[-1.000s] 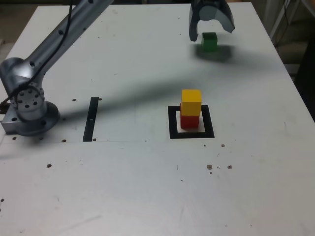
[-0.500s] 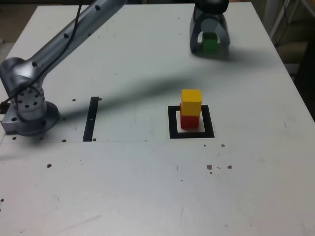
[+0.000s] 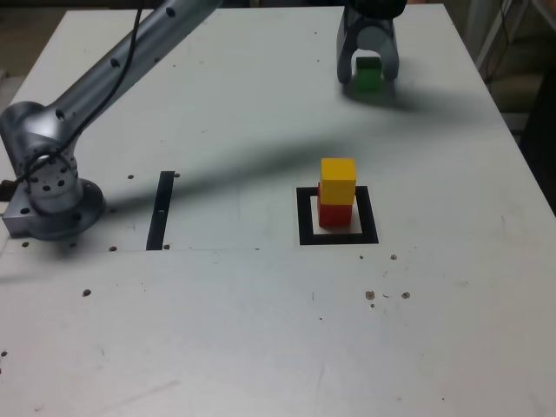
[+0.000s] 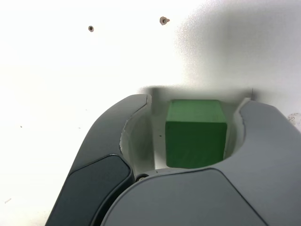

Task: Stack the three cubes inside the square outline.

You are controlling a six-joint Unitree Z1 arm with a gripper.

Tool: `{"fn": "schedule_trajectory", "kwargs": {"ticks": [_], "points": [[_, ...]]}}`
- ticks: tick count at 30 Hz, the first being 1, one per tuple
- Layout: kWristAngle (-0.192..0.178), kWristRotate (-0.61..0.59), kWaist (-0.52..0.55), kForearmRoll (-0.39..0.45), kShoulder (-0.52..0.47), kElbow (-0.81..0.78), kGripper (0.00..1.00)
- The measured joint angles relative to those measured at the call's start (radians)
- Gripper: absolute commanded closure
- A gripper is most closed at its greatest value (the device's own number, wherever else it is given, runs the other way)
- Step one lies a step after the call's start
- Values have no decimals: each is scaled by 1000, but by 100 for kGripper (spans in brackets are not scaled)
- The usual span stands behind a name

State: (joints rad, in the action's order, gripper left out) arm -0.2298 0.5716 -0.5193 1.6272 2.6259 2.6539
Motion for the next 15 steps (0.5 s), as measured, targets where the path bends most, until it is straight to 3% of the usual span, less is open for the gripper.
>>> {"fn": "schedule_trajectory", "kwargs": {"ticks": [15], "points": [[0,0,5,0,-9,-8,70]]}}
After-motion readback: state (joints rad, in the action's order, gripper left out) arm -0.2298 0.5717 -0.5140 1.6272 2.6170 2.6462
